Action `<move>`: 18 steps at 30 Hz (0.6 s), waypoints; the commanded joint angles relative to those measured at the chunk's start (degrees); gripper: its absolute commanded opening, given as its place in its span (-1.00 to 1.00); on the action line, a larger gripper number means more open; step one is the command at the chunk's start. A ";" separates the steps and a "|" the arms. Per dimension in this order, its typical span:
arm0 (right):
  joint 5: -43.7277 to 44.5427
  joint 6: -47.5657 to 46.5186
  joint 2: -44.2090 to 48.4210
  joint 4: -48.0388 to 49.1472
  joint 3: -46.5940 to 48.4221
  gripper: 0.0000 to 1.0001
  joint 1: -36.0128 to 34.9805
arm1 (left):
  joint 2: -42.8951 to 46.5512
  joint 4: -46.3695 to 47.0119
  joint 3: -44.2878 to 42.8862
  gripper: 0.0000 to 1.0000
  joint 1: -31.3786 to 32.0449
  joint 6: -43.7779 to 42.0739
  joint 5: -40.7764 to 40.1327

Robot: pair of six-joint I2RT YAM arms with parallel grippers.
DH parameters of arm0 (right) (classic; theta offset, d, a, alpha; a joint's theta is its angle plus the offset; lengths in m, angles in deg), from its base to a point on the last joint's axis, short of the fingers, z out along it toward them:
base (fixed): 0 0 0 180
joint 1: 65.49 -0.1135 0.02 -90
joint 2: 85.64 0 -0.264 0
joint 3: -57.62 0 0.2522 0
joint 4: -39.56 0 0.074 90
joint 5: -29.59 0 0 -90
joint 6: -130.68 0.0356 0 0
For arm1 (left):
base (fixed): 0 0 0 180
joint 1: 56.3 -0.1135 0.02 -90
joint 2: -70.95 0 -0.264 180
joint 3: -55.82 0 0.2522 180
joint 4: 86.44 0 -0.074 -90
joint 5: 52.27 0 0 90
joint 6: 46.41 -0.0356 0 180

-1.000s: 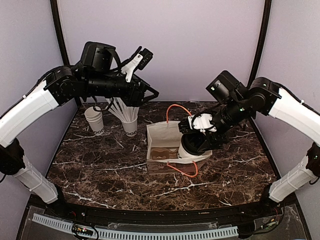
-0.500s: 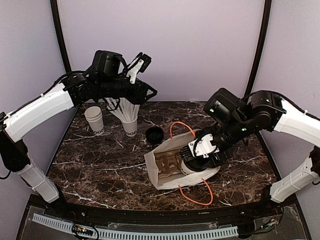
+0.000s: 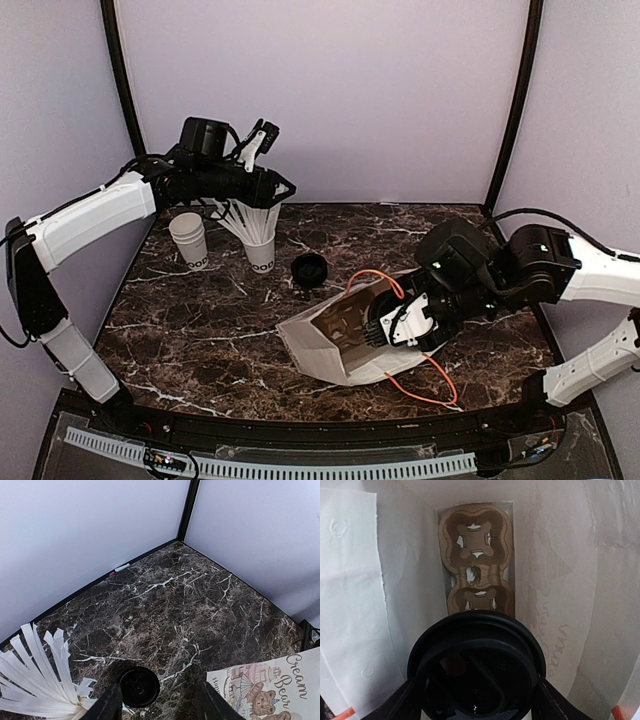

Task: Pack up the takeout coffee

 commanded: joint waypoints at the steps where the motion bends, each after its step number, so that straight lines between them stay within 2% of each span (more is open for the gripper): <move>1: 5.29 -3.47 -1.13 8.91 -1.39 0.34 -0.45 | -0.89 3.00 0.97 0.07 -2.38 1.50 7.06; 6: 6.72 -3.98 -2.66 12.14 -2.02 0.33 -0.44 | -1.46 2.90 1.26 0.06 -3.38 1.23 8.75; 11: 4.60 -3.72 -2.29 11.54 1.16 0.35 -0.45 | -1.76 1.81 0.51 0.06 -4.00 0.66 11.28; 13: 4.36 -3.49 -2.39 10.54 2.68 0.37 -0.41 | -2.15 0.63 -0.25 0.06 -4.14 -0.11 14.21; 15: 4.57 -3.12 -2.60 9.53 3.89 0.39 -0.43 | -2.12 -0.37 -0.73 0.06 -4.18 -1.67 20.62; 18: 4.60 -2.26 -2.52 8.68 4.28 0.41 -0.39 | 1.99 1.84 1.50 0.10 -4.09 -2.89 29.05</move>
